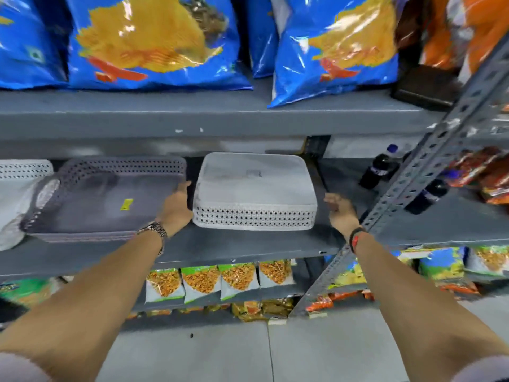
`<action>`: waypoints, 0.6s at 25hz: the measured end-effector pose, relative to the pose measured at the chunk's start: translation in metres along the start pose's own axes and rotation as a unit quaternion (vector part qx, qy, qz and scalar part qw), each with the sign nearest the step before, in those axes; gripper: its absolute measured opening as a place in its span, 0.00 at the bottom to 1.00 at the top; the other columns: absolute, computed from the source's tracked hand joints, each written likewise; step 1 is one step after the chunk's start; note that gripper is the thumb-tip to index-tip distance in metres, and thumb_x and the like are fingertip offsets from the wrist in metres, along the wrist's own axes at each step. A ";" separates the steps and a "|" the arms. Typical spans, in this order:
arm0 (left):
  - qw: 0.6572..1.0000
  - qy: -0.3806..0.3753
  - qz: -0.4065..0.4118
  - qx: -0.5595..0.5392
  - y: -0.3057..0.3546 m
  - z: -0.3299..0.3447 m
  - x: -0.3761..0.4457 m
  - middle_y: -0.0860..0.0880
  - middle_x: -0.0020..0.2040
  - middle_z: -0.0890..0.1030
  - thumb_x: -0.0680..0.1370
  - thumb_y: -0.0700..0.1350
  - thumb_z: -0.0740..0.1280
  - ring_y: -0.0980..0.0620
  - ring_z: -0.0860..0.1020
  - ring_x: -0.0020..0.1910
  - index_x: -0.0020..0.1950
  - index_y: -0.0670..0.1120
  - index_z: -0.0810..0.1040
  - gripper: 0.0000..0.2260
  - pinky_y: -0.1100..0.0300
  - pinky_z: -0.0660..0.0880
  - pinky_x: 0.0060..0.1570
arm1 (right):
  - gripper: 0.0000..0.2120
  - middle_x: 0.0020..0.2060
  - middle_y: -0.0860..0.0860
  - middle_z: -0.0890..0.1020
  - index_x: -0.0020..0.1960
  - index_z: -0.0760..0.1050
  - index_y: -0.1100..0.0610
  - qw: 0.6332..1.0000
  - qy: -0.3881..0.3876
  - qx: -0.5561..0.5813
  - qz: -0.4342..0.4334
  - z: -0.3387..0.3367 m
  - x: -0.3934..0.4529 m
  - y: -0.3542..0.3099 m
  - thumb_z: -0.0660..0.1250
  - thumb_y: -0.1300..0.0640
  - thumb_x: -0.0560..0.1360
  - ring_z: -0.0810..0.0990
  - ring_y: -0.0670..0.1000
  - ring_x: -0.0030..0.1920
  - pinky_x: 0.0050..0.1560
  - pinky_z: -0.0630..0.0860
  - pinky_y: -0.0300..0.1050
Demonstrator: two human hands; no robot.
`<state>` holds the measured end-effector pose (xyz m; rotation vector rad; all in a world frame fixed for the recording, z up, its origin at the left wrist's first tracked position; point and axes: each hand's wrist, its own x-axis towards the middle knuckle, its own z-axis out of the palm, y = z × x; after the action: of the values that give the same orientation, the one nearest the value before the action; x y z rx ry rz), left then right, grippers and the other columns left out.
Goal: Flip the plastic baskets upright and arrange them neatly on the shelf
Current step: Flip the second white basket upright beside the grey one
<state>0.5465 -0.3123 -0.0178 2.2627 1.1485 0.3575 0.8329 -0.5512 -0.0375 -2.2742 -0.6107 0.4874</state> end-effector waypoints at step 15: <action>0.991 0.030 -0.029 -0.128 -0.032 0.065 0.005 0.42 0.67 0.73 0.70 0.25 0.58 0.46 0.67 0.68 0.75 0.46 0.59 0.35 0.53 0.63 0.68 | 0.23 0.52 0.58 0.83 0.63 0.72 0.53 0.995 0.024 -0.027 -0.097 0.041 0.038 0.029 0.66 0.65 0.69 0.79 0.59 0.56 0.57 0.77 0.51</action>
<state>0.5593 -0.3178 -0.0889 2.0043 1.1262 0.5218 0.8510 -0.5260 -0.0922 -2.2424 -0.8192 0.3238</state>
